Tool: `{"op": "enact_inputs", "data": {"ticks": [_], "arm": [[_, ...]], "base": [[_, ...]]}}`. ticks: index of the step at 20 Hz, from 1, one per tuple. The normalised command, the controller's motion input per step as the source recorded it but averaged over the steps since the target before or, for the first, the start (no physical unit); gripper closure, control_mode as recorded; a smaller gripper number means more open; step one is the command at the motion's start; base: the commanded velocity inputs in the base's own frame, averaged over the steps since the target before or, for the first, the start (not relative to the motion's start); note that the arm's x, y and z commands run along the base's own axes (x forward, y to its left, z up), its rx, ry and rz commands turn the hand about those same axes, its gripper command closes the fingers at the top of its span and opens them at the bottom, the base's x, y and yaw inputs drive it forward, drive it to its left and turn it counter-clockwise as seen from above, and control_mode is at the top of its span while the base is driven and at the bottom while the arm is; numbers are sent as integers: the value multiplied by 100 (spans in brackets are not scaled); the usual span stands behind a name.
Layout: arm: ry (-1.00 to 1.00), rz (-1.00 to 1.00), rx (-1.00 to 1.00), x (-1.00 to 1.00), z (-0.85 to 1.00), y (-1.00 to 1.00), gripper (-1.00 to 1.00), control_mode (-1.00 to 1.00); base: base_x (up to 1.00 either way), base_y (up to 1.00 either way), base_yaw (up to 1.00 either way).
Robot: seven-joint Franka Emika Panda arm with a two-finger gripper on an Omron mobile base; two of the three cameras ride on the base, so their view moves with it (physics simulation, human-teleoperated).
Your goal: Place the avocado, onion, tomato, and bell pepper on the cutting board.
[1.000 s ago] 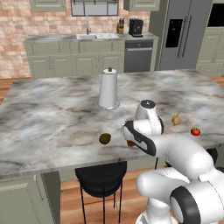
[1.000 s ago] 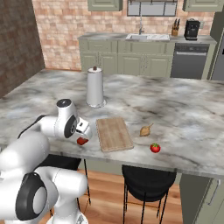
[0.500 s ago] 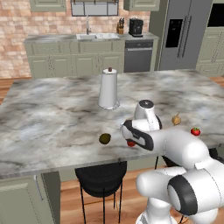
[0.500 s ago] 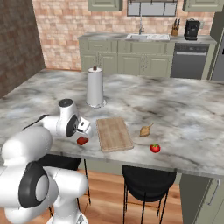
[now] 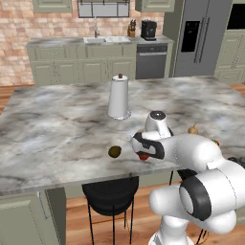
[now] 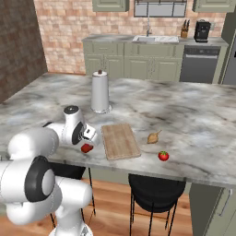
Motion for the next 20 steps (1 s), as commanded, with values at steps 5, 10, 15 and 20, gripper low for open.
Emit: {"op": "enact_inputs", "data": {"ticks": [5, 10, 15, 20], "arm": [[0, 0, -1, 1, -15, 2, -100, -100], [0, -1, 0, 1, -13, 1, -100, -100], [0, -4, 0, 2, -11, 0, -100, -100], [0, -3, 0, 9, -9, 3, -100, -100]], "base": [[0, 0, 0], [0, 0, 0], [0, 0, 0], [0, 0, 0]]}}
